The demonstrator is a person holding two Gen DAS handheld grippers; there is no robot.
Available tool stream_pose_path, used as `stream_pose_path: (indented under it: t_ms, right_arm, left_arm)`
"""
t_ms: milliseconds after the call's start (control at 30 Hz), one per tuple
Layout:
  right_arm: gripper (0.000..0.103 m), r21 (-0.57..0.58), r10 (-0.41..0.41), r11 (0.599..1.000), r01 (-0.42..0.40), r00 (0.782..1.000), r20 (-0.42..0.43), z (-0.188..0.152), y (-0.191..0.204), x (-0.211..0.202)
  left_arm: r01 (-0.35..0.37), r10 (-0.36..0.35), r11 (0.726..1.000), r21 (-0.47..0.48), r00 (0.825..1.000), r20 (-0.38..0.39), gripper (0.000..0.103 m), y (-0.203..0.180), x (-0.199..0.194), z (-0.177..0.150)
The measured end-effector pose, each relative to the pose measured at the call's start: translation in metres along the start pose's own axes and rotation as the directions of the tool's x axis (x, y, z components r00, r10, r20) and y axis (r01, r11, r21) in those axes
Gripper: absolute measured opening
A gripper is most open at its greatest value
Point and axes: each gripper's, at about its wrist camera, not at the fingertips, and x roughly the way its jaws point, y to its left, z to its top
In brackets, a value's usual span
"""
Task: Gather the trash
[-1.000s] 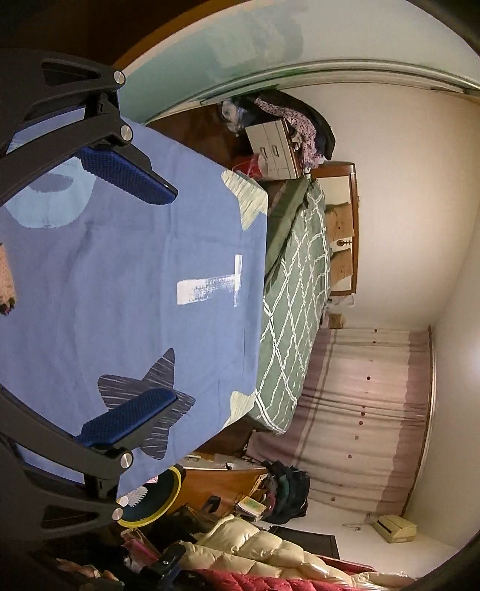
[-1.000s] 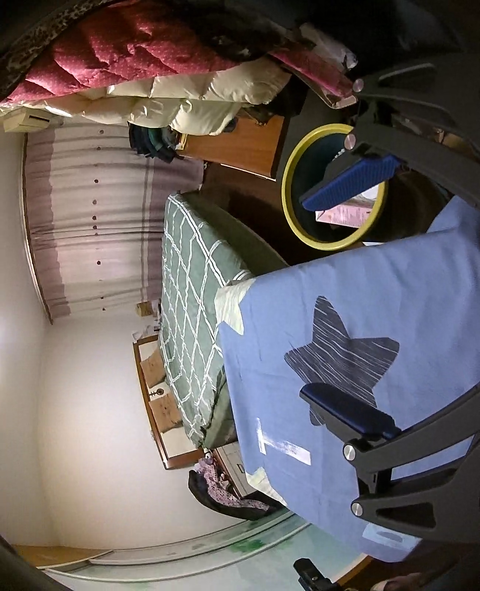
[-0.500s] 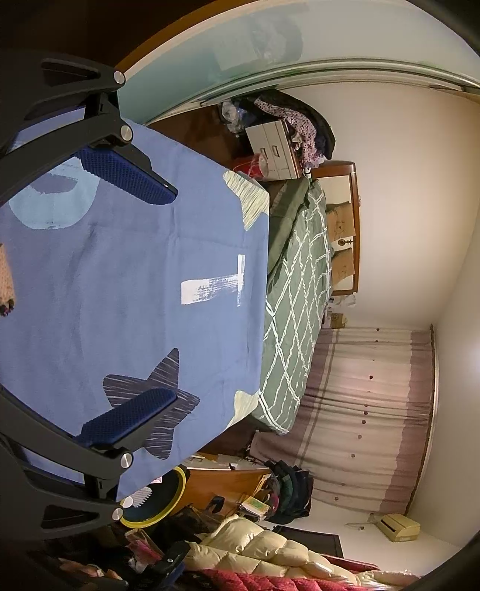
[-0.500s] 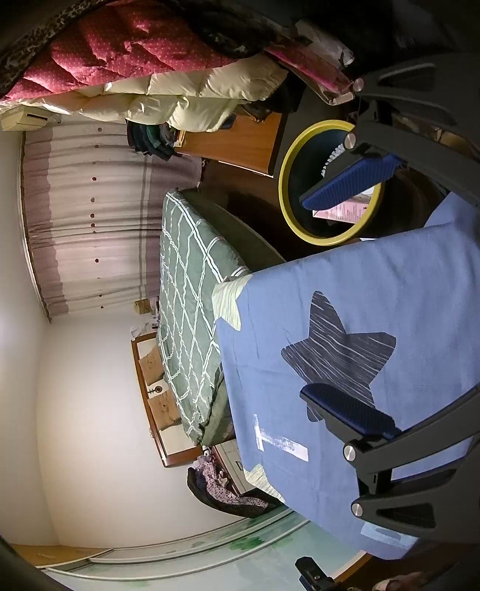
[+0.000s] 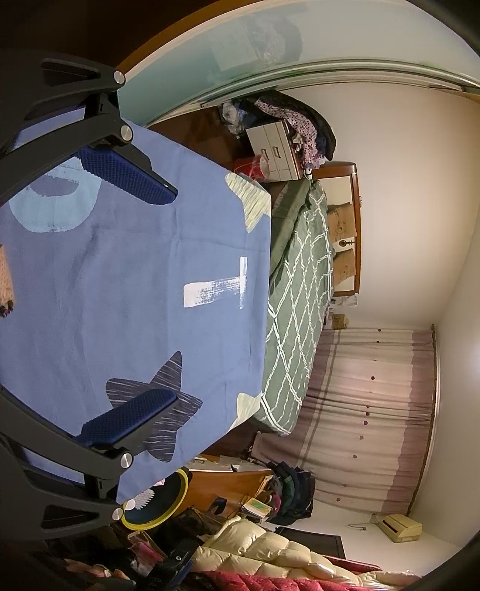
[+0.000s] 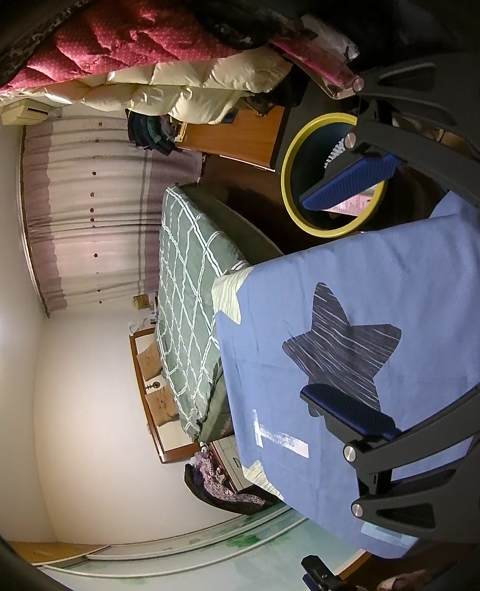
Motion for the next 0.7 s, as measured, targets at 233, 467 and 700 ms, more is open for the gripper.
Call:
stream_pose_path:
  t_ms: [233,467,700]
  right_arm:
    - [0.090,-0.001,0.002,1.000,-0.002,1.000,-0.002,-0.0003,0.0010,0.0008]
    - [0.090,0.001,0.002,1.000,-0.002,1.000,-0.001,-0.0004,0.0006,0.0009]
    - [0.090,-0.001,0.004,1.000,-0.004,1.000,-0.007,-0.0016,0.0038,0.0035]
  left_arm:
    - [-0.005,0.005,1.000,0.001,1.000,-0.001,0.098,-0.0019,0.0030,-0.0007]
    - [-0.006,0.006,1.000,0.002,1.000,-0.003,0.098,-0.0014,0.0047,-0.0016]
    - [-0.008,0.008,1.000,0.002,1.000,-0.004,0.098,0.0000,0.0058,-0.0002]
